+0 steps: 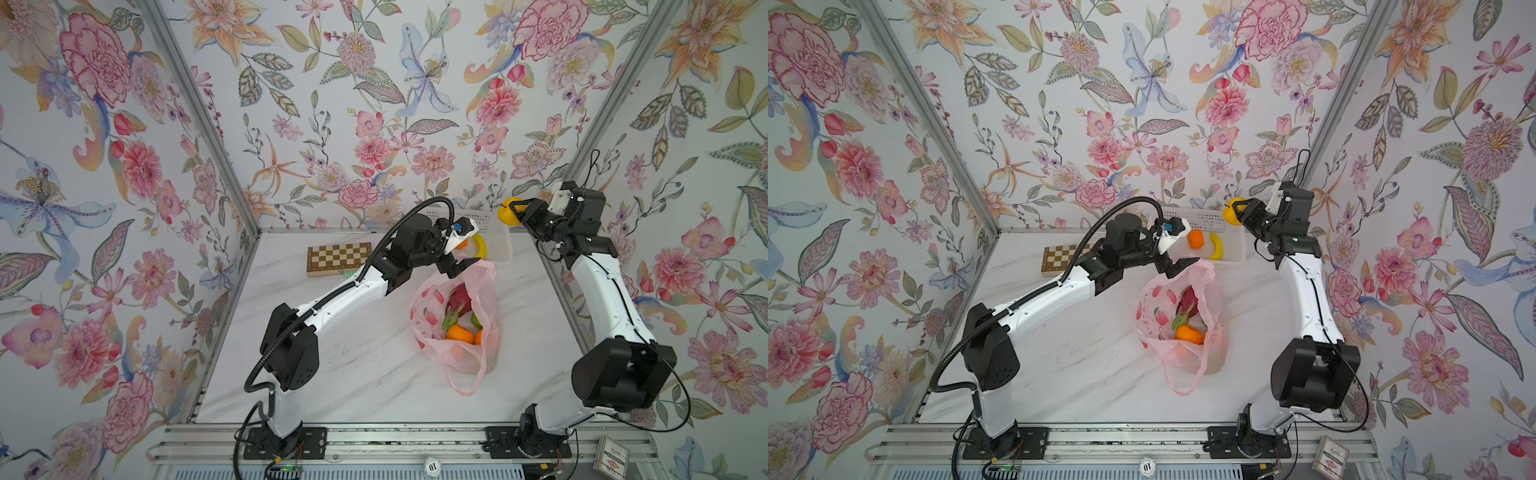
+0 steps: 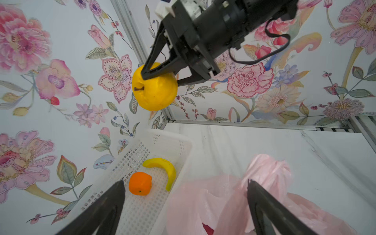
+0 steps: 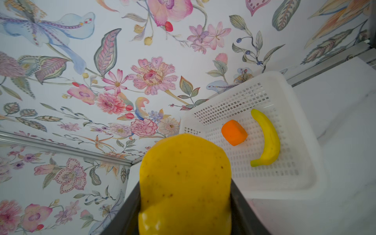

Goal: Untie the knot of the plastic bag and take out the fruit
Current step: Place the fruit in the basket.

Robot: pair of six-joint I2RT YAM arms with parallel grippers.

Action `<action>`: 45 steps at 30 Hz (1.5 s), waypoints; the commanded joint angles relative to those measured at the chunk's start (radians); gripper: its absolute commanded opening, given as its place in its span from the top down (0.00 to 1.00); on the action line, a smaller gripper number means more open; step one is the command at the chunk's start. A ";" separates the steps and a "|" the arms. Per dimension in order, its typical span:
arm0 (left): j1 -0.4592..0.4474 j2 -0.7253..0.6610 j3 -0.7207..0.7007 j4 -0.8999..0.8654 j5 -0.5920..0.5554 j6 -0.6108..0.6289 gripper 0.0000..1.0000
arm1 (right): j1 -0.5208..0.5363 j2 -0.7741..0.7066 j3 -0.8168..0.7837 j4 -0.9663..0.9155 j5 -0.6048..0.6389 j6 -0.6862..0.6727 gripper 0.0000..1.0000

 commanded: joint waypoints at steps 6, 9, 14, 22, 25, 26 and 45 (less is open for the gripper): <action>0.014 0.101 0.062 -0.149 0.093 -0.031 0.25 | 0.021 0.342 0.274 -0.065 -0.015 -0.063 0.64; 0.016 0.099 -0.046 -0.090 0.077 -0.093 0.28 | 0.049 0.449 0.353 -0.074 -0.028 -0.063 0.64; 0.017 0.062 -0.244 0.030 0.002 -0.181 0.34 | 0.096 0.580 0.457 -0.089 -0.014 -0.059 0.64; 0.058 -0.023 -0.424 0.149 -0.029 -0.278 0.37 | 0.158 0.771 0.617 -0.107 0.014 -0.017 0.65; 0.071 -0.058 -0.465 0.171 -0.035 -0.284 0.35 | 0.184 0.827 0.652 -0.094 0.003 0.001 0.65; 0.075 -0.070 -0.474 0.176 -0.039 -0.284 0.34 | 0.192 0.845 0.662 -0.089 -0.003 0.005 0.64; 0.080 -0.317 -0.583 0.296 -0.051 -0.411 0.22 | 0.247 0.901 0.734 -0.169 0.041 -0.015 0.26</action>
